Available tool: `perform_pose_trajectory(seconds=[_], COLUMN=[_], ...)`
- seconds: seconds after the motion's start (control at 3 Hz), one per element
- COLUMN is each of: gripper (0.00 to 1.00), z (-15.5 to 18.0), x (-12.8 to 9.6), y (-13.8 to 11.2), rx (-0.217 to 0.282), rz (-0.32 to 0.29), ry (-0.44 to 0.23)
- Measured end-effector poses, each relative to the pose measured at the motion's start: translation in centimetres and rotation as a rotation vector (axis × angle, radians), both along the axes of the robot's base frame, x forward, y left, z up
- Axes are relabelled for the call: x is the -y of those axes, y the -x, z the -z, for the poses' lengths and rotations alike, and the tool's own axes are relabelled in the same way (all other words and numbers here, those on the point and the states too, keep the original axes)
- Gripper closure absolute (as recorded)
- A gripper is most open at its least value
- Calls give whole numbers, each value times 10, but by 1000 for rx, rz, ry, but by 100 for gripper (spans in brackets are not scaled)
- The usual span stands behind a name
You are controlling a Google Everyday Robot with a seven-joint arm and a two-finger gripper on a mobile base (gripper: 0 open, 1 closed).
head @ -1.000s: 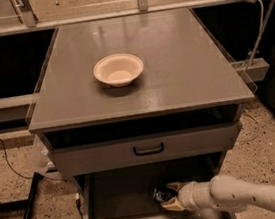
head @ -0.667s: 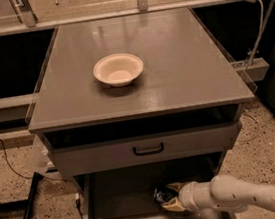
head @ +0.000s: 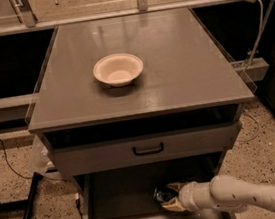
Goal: Place pepsi can into middle drawer
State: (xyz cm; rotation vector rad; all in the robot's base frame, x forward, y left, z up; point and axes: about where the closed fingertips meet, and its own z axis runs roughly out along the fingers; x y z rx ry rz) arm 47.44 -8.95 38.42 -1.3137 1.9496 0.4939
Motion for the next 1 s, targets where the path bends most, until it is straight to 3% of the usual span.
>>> perform_pose_trajectory(seconds=[0.33, 0.67, 1.0], gripper=[12, 0, 0], z=[0, 0, 0], x=[0, 0, 0], y=[0, 0, 0], rx=[0, 0, 0], rz=[0, 0, 0], ry=[0, 0, 0])
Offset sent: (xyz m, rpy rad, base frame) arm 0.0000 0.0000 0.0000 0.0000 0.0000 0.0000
